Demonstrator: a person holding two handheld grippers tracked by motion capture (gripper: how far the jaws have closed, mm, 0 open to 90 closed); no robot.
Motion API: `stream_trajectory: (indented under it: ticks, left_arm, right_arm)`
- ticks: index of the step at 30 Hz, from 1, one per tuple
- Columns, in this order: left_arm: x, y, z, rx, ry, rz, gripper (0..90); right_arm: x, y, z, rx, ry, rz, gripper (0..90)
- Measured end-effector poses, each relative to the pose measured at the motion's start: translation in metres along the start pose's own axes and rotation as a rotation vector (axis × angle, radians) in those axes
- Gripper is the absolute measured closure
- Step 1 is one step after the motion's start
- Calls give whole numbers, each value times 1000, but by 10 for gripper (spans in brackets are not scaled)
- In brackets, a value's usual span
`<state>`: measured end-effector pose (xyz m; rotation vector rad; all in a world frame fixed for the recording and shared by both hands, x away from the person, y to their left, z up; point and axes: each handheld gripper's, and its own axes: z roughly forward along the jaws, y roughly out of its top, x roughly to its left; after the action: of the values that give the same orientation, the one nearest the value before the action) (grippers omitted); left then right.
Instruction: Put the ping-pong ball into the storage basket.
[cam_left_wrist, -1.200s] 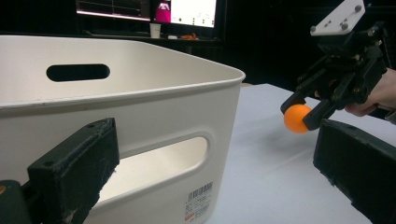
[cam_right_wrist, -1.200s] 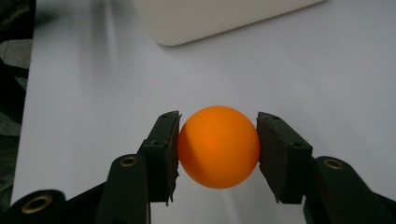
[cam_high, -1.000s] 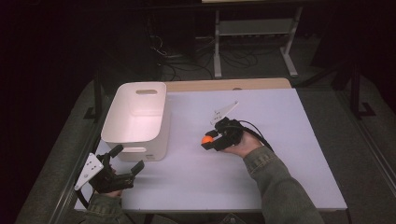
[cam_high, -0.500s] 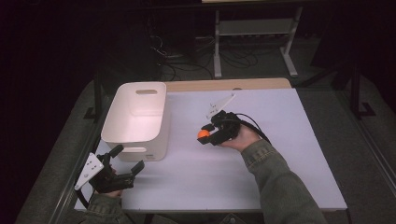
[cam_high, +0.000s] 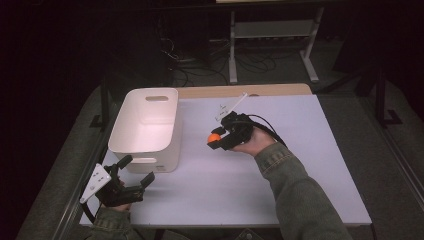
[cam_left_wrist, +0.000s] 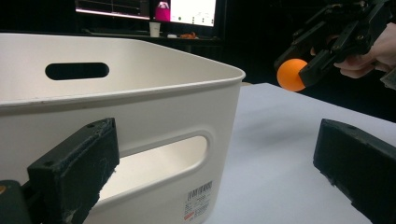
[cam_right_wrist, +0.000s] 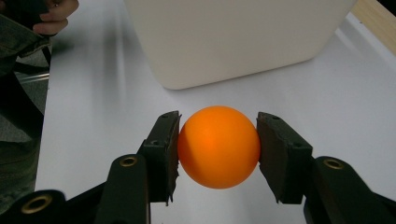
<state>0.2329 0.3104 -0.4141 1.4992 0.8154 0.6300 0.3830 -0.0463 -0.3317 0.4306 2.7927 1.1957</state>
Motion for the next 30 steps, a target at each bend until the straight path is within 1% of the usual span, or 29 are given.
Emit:
stream_trajectory:
  ticks: [6, 18, 28, 30]
  left_arm:
    - [0, 0, 0, -1, 0, -1, 0]
    - [0, 0, 0, 2, 1, 1, 0]
    - [0, 0, 0, 3, 1, -1, 0]
    - [0, 0, 1, 5, 1, 0, 0]
  right_arm:
    - [2, 8, 0, 15, 3, -16, 499]
    - [1, 19, -2, 12, 1, -34, 499]
    - [-1, 36, -6, 5, -1, -61, 498]
    - [-1, 39, -5, 8, -8, -67, 498]
